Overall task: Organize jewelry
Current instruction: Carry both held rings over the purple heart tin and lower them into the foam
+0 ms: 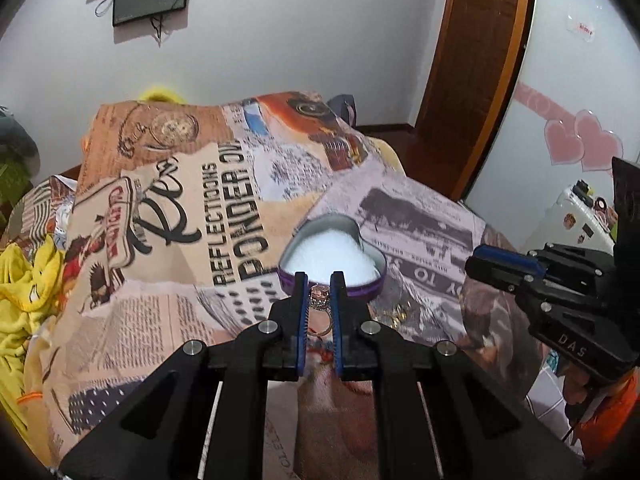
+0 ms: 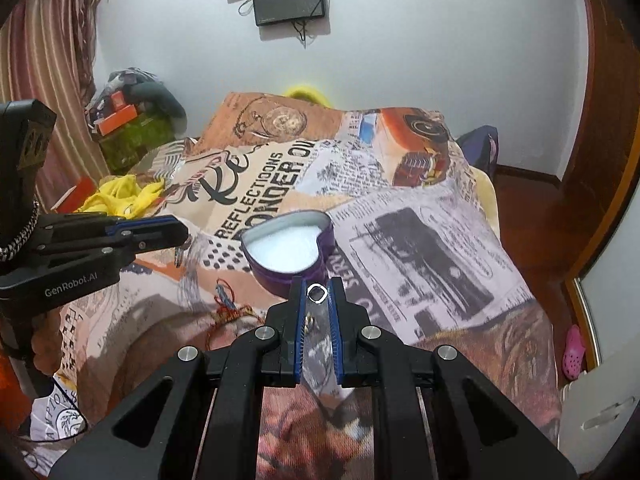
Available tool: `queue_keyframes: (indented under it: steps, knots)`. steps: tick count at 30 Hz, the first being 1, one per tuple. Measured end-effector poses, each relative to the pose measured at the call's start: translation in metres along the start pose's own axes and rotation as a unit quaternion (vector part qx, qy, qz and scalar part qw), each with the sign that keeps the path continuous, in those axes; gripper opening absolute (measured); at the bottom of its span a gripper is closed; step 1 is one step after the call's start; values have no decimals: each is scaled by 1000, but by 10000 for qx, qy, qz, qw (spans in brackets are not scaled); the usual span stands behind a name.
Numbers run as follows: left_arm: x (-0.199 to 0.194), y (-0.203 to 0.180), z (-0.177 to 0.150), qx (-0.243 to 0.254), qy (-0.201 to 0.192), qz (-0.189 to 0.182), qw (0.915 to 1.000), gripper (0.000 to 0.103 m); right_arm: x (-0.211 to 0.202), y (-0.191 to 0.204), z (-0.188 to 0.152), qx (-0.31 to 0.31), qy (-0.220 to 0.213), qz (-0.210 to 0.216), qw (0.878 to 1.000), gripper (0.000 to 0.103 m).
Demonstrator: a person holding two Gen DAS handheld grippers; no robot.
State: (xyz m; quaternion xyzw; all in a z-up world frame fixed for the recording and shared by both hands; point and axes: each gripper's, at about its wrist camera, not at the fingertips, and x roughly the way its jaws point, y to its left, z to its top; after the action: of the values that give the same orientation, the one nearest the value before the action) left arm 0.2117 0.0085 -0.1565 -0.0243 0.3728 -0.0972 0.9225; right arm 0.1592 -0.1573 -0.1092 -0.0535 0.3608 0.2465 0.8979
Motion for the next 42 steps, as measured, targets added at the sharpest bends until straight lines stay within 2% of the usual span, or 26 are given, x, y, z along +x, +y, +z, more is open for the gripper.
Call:
queue_keyframes:
  steps: [8,14,32,42]
  knots:
    - [5,9,18,-57,-191,-16,9998,9,12,3,15,-108,-97,45,9999,10]
    - [21,11,30,3,-189,-53,9998,9,28,3,22,-120,-73,77,9999,10]
    - [82,15,39,25,374,-439,9983,9,73,6,30,-386,372,417,9977,10]
    - [96,19,36,-50,600,-569,9966,9,87,10,26,-523,610,548,9953,10]
